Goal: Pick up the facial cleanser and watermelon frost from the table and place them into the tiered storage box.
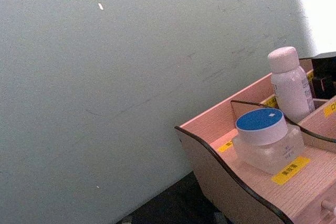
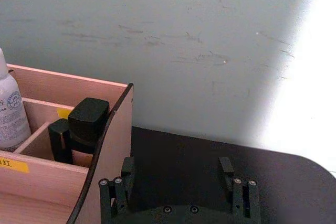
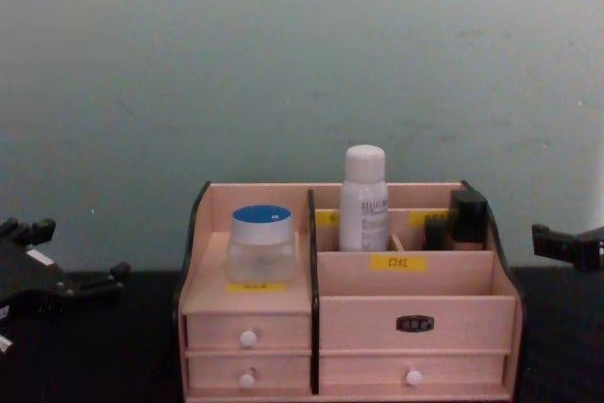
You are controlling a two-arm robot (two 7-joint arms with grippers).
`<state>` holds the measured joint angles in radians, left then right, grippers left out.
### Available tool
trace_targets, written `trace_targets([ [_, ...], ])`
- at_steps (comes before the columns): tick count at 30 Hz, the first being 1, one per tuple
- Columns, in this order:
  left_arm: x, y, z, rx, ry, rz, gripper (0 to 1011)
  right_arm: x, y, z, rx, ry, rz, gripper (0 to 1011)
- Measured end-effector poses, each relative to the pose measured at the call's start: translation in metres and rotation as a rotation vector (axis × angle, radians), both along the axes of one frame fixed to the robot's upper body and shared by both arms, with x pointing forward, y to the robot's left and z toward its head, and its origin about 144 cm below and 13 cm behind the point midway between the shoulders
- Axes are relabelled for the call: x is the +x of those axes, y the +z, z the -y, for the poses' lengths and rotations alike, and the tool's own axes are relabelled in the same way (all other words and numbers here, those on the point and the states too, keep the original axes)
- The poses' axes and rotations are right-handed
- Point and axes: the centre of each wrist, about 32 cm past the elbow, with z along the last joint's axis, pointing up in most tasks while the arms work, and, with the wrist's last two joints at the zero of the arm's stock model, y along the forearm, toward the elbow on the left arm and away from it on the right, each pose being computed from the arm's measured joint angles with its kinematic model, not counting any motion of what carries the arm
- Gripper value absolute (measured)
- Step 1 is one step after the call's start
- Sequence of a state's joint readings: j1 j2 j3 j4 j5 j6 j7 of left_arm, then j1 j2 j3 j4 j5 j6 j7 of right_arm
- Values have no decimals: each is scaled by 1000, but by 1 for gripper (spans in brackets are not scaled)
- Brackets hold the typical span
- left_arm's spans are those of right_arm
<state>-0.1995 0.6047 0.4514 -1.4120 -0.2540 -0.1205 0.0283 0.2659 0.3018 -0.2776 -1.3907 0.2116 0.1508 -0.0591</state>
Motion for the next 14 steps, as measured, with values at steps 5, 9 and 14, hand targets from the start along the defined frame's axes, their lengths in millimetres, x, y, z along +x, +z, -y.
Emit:
trace_targets([
  [5,0,0,0,0,0,0,1001,0,0,0,0,0,0,1002],
  [9,0,0,0,0,0,0,1001,0,0,0,0,0,0,1002],
  [14,0,0,0,0,0,0,1001,0,0,0,0,0,0,1002],
])
